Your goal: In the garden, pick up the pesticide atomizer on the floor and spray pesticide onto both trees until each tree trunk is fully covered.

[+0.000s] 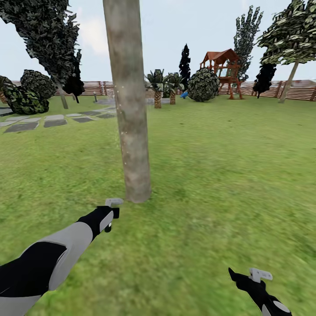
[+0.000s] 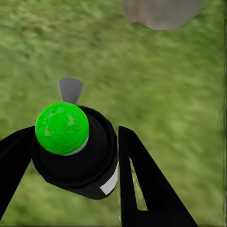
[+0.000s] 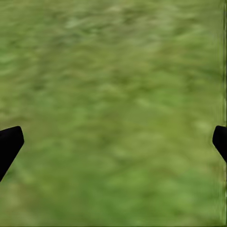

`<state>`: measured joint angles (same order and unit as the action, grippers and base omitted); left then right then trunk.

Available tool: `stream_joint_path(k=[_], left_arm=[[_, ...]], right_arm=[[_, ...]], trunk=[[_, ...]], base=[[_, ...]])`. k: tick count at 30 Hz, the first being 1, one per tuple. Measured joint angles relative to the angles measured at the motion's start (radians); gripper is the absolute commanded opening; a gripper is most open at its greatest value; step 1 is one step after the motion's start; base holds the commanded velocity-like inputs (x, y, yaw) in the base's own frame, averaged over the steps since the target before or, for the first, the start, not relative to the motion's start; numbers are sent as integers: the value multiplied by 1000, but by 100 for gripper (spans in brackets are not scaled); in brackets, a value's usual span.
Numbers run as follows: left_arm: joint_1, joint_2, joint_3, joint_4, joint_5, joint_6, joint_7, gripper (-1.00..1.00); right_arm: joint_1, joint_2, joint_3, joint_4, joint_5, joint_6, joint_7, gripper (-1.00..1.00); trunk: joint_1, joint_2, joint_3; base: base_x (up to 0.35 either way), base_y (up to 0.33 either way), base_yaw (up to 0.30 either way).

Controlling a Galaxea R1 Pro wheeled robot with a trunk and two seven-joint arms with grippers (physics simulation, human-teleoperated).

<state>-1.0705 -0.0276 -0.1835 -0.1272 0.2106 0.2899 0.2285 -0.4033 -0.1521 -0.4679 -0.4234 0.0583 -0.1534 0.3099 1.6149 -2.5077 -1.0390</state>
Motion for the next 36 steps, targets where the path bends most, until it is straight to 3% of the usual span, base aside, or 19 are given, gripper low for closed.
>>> stream_joint_path(k=[14,17,20,29,31,32,36], left_arm=[[2,1,1,0,0,-2,-2,-100],[27,0,0,-1,-1,-3,-2,-100],[29,-11,0,-15,-1,-6,-4,-100],[28,-17,-2,-240,-7,26,0,-100],[26,-16,-1,-276,-6,76,0,-100],[22,-15,-1,-296,-6,133,0,-100],[4,-12,-1,-340,-10,179,2,-100]], right_arm=[[0,0,0,3,0,0,-1,100],[0,0,0,3,-1,0,-2,100],[0,0,-1,3,-1,-1,-2,100],[0,-1,-4,3,-2,-2,-2,100],[0,-1,-5,3,-2,-2,-2,100],[0,-1,-5,3,-3,-2,-2,100],[0,-1,-5,3,-2,-2,-2,100]], trunk=[[0,0,0],[0,0,0],[0,0,0],[0,0,0],[0,0,0],[0,0,0],[0,0,0]], base=[[118,-316,219],[199,-288,164],[200,-287,21],[74,-89,-79],[2,-2,-181],[1,-1,-75],[0,0,-21]])
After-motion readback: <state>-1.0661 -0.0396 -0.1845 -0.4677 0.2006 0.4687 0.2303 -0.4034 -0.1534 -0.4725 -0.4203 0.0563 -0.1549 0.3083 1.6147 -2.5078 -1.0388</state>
